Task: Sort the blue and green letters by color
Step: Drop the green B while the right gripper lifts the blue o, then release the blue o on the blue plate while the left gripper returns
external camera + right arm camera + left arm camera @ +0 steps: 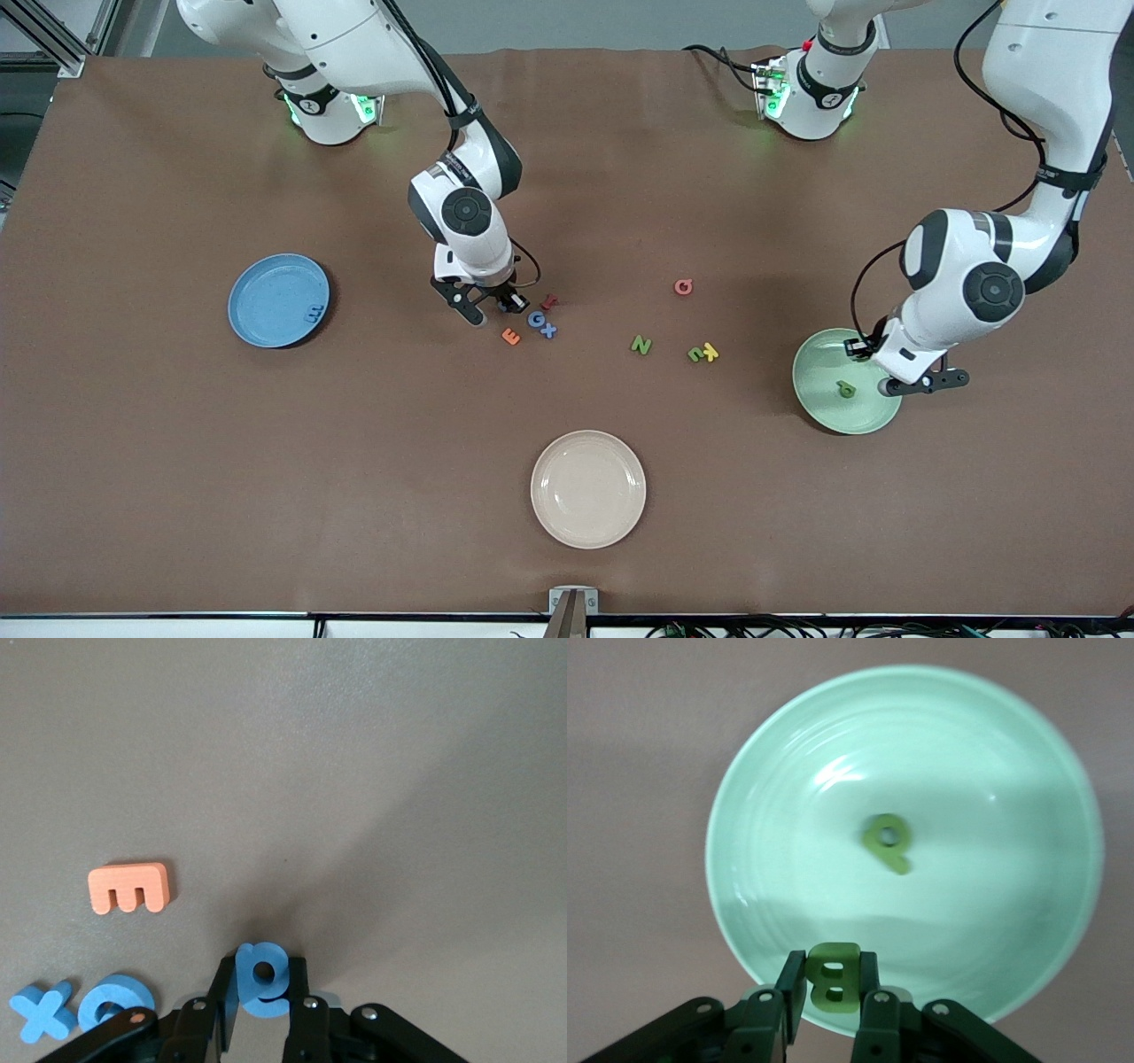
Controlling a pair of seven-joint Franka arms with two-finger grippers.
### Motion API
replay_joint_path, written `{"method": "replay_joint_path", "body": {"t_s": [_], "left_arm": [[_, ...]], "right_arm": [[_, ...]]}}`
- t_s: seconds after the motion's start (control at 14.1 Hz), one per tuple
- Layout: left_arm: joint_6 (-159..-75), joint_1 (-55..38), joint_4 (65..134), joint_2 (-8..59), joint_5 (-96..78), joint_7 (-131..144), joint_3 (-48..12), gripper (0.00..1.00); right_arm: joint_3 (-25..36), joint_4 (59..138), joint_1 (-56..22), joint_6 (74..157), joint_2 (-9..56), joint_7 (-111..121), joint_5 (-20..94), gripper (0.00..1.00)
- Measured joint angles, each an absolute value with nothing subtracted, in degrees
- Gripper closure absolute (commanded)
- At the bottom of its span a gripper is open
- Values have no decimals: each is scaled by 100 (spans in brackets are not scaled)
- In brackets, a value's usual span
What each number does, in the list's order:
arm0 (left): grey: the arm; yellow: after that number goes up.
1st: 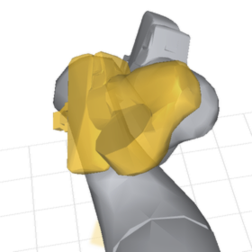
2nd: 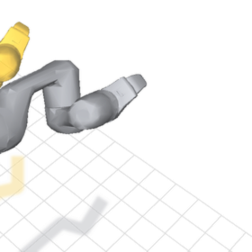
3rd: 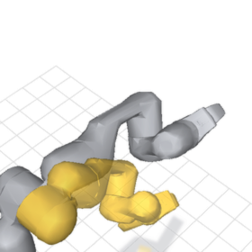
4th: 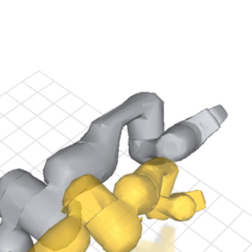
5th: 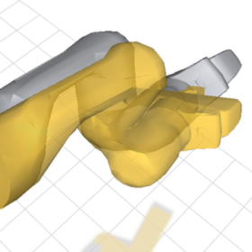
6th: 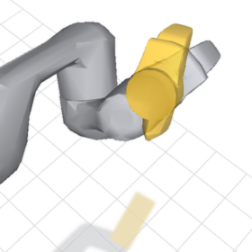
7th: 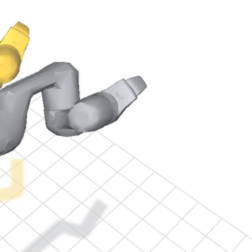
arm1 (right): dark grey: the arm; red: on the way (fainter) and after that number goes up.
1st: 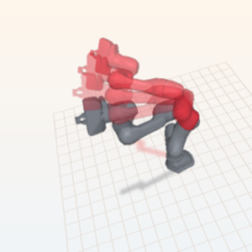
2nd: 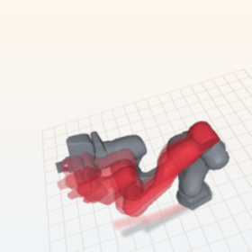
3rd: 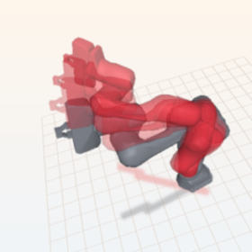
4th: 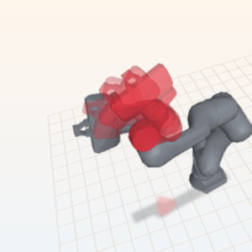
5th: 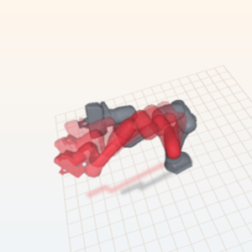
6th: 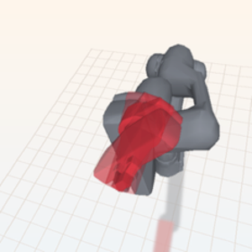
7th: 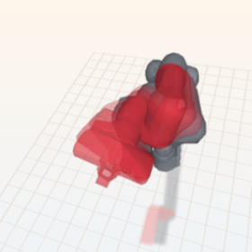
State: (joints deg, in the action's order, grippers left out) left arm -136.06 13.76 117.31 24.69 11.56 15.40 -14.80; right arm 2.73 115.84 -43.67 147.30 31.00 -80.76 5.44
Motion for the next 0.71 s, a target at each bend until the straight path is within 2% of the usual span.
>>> {"method": "replay_joint_path", "body": {"t_s": [0.07,0.14,0.21,0.57,0.71], "left_arm": [[-13631,1428,11730,2546,1156,1487,-1480,54],[-13658,1441,11730,2607,1156,1476,-1481,19],[-13680,1440,11729,2645,1156,1476,-1487,0],[-13695,1429,11604,2521,1155,1486,-1634,0],[-13692,1423,11569,2379,1148,1885,-1980,11]], "right_arm": [[300,11566,-4366,14640,3097,-8001,540,100],[348,11529,-4360,14423,3081,-7839,538,100],[425,11496,-4344,14153,3034,-7585,537,100],[1053,11633,-3988,13058,2264,-5685,535,100],[1365,12023,-3765,13003,1840,-4627,528,100]]}}
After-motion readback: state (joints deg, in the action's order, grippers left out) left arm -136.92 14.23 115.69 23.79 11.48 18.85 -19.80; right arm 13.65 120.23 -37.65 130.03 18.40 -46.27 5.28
